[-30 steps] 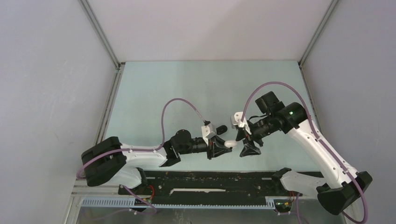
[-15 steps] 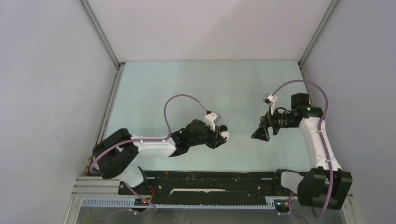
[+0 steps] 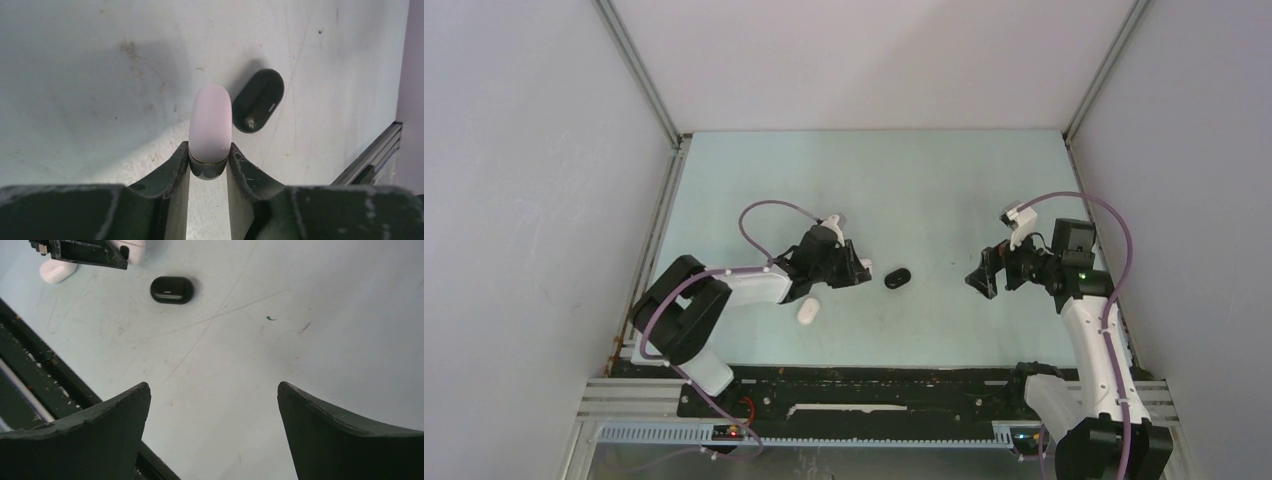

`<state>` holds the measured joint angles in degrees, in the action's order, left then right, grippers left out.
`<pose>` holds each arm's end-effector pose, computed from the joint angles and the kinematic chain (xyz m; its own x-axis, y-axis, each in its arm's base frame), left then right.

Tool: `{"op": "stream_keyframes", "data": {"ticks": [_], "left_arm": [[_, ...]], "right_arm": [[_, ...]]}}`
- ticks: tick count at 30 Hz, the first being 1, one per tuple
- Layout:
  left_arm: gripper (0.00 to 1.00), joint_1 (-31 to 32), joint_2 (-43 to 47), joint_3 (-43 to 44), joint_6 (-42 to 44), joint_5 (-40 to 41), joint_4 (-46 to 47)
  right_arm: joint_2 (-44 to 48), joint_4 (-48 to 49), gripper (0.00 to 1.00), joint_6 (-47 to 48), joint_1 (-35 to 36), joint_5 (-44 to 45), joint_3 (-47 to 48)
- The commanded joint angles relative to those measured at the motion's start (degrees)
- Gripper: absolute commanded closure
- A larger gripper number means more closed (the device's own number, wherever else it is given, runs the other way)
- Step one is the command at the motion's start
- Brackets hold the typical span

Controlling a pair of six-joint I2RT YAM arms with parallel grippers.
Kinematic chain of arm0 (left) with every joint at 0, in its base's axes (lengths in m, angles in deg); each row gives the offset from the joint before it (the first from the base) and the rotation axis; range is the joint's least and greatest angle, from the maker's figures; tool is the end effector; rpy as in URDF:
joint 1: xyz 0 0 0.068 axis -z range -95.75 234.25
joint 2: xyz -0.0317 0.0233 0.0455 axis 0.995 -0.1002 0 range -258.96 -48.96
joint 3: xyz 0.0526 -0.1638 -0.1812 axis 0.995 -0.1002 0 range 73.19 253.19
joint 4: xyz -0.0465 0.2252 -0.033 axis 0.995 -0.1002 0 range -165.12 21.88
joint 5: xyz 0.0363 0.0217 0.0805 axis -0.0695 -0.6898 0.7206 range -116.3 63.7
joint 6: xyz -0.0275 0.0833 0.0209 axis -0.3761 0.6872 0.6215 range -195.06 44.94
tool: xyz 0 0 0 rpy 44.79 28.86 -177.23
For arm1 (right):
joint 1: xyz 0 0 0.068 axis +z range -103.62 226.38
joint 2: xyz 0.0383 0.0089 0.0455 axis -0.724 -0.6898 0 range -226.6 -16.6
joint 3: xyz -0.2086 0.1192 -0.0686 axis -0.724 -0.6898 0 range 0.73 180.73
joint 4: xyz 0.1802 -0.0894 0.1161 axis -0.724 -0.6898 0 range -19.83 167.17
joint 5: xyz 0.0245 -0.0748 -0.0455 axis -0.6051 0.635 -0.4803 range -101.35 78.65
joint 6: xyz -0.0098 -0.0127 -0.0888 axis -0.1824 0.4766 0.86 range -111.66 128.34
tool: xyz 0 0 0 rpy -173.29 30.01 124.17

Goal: Insert the wireless bluetooth earbuds into the charging case
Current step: Place the charging case with the earbuds at the center of the board, then reset both arms

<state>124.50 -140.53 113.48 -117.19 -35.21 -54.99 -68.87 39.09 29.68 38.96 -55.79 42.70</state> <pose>0.2421 -0.2213 0.1296 -0.8402 -0.1570 -0.5190 0.2260 0.7686 -0.5985 0.1870 0.0326 0.2259 -0.5562 -0.1897 -0.8091 -0.6134 0.7505 0.2457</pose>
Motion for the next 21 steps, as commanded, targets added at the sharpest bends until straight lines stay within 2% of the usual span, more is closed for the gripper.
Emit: {"op": "stream_keyframes", "data": {"ticks": [1,6,8,9,11,17,21], "left_arm": [[0.66,-0.65,-3.05,2.05,-9.22,-4.39,0.13],[0.62,-0.78,-3.63,3.56,-8.25,-3.25,-6.01],[0.57,-0.86,-2.08,3.48,-7.07,-1.42,-9.31],[0.51,-0.88,-1.07,3.54,-6.09,-0.06,-11.76],[0.46,-0.93,1.83,3.8,-3.68,3.08,-17.44],[0.41,-2.59,10.91,9.12,4.87,14.06,-34.11],[0.36,-6.86,15.46,14.93,9.72,18.2,-38.01]], "right_arm": [[0.99,5.13,0.0,-1.91,-0.31,5.4,0.23],[-0.68,5.35,0.0,-2.69,-0.47,7.18,0.12],[-0.73,5.22,0.0,-2.42,-0.8,7.42,0.33],[-0.54,5.16,0.0,-2.26,-0.96,7.56,0.38],[-0.08,5.33,0.0,-2.07,-1.02,8.14,0.39],[1.85,6.17,0.0,-2.6,-1.19,8.79,0.39],[3.17,10.33,0.0,-6.18,-0.87,9.26,0.98]]}}
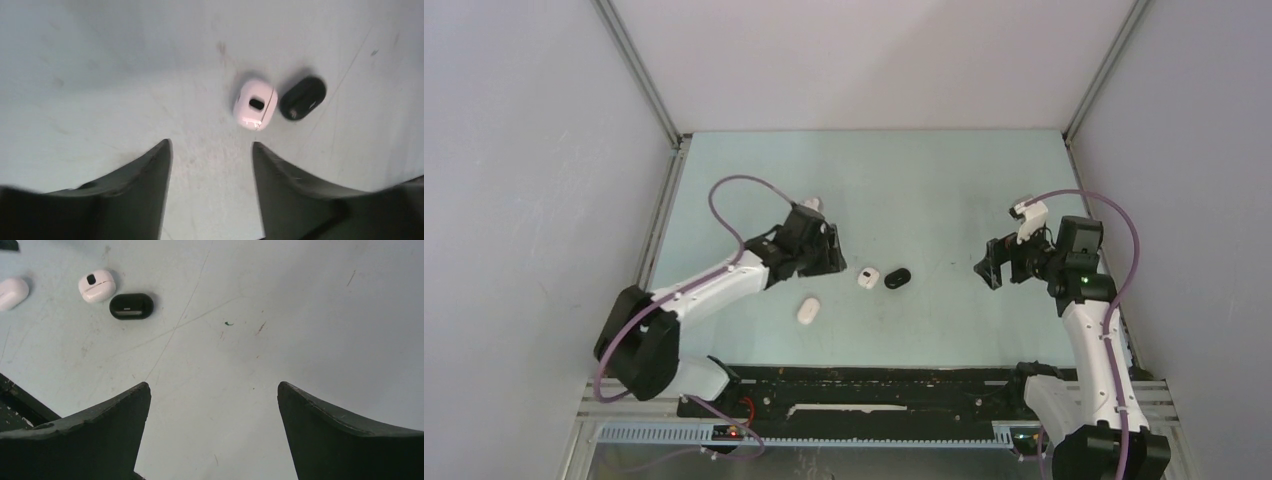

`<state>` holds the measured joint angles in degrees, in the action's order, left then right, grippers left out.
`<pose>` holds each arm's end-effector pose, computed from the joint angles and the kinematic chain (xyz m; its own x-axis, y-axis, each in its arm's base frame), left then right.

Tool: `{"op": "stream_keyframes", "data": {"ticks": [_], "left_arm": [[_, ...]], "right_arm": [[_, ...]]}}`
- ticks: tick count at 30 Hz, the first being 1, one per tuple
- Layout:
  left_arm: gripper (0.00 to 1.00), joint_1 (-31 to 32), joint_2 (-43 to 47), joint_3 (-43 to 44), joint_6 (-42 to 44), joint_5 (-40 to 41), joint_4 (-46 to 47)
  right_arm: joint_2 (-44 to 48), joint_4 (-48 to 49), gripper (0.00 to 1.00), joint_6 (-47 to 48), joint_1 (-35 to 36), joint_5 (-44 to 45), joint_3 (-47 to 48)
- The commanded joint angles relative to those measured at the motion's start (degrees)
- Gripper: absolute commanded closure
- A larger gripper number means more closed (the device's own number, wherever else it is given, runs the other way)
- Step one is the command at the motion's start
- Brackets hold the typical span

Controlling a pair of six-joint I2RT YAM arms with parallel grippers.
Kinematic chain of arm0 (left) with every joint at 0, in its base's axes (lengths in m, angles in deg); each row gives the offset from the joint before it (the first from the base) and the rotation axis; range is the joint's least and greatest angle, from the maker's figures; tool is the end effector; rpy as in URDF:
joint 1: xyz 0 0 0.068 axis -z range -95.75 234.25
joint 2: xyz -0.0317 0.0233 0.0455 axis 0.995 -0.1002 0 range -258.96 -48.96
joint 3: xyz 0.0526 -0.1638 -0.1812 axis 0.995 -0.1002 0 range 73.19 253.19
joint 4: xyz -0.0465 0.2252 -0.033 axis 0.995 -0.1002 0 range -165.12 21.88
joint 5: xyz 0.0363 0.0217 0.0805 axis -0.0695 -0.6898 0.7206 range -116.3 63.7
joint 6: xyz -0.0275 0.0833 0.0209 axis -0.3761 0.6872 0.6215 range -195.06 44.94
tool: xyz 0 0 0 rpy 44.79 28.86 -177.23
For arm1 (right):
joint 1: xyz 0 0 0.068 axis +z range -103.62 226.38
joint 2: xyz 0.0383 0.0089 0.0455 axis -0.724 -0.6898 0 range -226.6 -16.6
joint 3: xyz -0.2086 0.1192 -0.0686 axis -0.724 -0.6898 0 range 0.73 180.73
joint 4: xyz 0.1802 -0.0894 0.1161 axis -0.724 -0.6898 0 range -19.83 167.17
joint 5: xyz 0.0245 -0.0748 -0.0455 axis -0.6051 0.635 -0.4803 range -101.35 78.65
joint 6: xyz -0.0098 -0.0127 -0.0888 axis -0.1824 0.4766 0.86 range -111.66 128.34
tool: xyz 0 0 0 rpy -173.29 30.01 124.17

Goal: Insert the wireless bluetooth earbuds into the charging case
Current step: Reset both arms

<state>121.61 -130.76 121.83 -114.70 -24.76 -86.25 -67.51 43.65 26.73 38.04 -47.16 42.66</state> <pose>0.2350 -0.1767 0.1640 -0.8561 -0.1488 -0.4949 0.0611 0.9218 -0.3828 0.1964 0.0189 0.2316 -0.5367 -0.1800 -0.8243 -0.5043 0.8517 0.1424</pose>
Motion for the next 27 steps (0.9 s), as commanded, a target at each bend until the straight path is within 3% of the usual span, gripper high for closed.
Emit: {"op": "stream_keyframes", "data": {"ticks": [1,4,5,11,16,21,24,27], "left_arm": [[0.3,-5.3,6.18,8.3,8.56,7.96,-6.36],[0.02,-8.2,7.25,14.75,13.82,9.86,-6.0],[0.01,-8.26,8.06,16.34,15.5,11.72,-5.35],[0.0,-8.36,13.63,18.36,24.7,20.48,1.48],[0.0,-8.44,12.84,12.51,32.01,27.62,4.97],[0.0,-8.36,14.82,5.91,34.38,23.85,10.73],[0.0,-8.36,16.77,1.62,33.23,23.45,15.31],[0.0,-8.08,15.18,2.28,31.94,20.42,14.08]], "right_arm": [[1.87,6.77,0.0,-4.14,0.38,0.48,1.31],[1.1,12.89,0.0,-9.83,2.57,2.69,2.79],[0.44,14.54,0.0,-11.67,3.77,4.0,3.7],[-5.67,19.36,0.0,-16.29,13.58,18.8,9.45],[-11.76,22.1,0.0,-16.67,14.96,22.23,9.48],[-15.35,23.26,0.0,-15.94,14.94,26.08,9.26],[-14.31,23.15,0.0,-15.63,13.87,24.39,8.24],[-12.04,23.69,0.0,-14.92,12.51,21.42,6.43]]}}
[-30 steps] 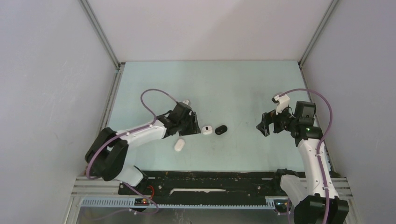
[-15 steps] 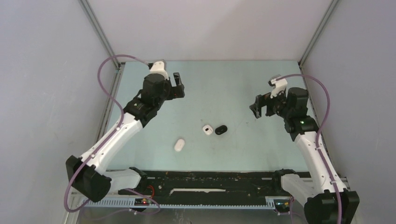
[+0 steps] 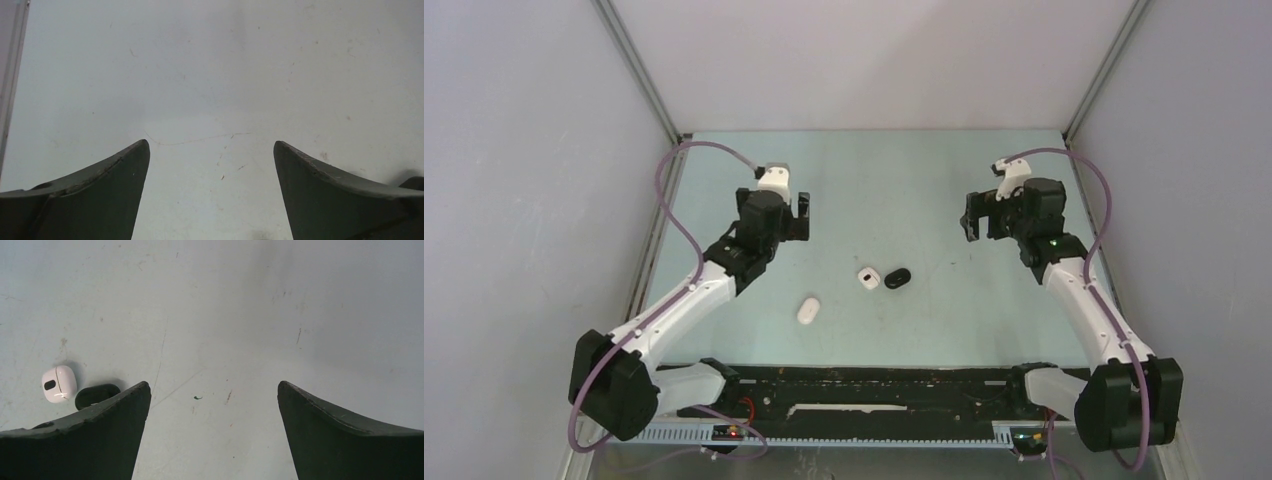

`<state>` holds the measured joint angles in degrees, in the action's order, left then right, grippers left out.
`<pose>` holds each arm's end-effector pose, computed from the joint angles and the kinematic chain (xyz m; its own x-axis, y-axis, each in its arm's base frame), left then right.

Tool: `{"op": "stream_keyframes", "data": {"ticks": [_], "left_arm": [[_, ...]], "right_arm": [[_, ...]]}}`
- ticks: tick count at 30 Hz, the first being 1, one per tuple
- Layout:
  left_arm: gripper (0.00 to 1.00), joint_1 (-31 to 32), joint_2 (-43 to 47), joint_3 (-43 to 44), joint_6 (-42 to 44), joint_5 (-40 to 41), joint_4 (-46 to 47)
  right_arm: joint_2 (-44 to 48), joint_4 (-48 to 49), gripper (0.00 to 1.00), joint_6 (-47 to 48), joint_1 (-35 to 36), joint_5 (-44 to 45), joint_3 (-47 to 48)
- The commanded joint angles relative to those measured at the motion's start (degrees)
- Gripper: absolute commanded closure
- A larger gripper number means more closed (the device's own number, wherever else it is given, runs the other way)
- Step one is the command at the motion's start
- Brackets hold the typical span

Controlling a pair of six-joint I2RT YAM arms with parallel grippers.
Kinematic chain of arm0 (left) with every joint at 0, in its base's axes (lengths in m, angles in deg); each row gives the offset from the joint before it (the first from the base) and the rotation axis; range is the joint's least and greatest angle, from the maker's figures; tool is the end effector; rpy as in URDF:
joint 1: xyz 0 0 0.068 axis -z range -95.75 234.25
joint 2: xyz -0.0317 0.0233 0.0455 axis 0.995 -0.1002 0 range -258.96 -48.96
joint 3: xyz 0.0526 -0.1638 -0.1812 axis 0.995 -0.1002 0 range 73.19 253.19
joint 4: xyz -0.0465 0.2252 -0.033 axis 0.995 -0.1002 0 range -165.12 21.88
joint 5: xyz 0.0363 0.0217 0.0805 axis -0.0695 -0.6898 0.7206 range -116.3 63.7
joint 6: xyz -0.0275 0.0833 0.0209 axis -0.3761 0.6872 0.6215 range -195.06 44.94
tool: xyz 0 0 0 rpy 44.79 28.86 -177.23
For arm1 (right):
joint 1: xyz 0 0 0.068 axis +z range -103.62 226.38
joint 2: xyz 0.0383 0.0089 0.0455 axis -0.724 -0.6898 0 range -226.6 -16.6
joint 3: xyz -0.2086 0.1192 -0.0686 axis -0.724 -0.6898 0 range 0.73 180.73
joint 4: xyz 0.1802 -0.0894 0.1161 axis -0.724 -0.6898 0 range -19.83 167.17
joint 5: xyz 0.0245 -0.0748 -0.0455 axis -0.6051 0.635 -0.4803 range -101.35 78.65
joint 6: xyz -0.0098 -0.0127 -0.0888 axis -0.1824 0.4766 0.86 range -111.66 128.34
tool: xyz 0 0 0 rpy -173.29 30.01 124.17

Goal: Insert the wireless bluetooth earbuds into the charging case
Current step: Reset both arms

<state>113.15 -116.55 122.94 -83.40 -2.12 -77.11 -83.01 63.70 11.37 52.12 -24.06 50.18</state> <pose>0.2626 -0.1073 0.2607 -0.4085 0.0743 -0.9097 0.0622 0.9966 0.0535 0.2741 0.0454 0.2513 -0.4881 -0.1010 -0.8669 -0.3126 0.9476 0.0656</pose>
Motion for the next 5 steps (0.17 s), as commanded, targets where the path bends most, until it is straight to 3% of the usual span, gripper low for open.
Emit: {"op": "stream_keyframes", "data": {"ticks": [1,5], "left_arm": [[0.0,0.56,0.38,1.81,0.46,-2.29,4.2],[0.0,0.8,-3.5,3.46,1.36,-2.04,2.53]], "right_arm": [[4.3,3.72,0.0,0.81,-2.51,-3.22,-1.64],[6.6,4.16,0.0,-0.21,-6.98,-13.48,-3.72]]}}
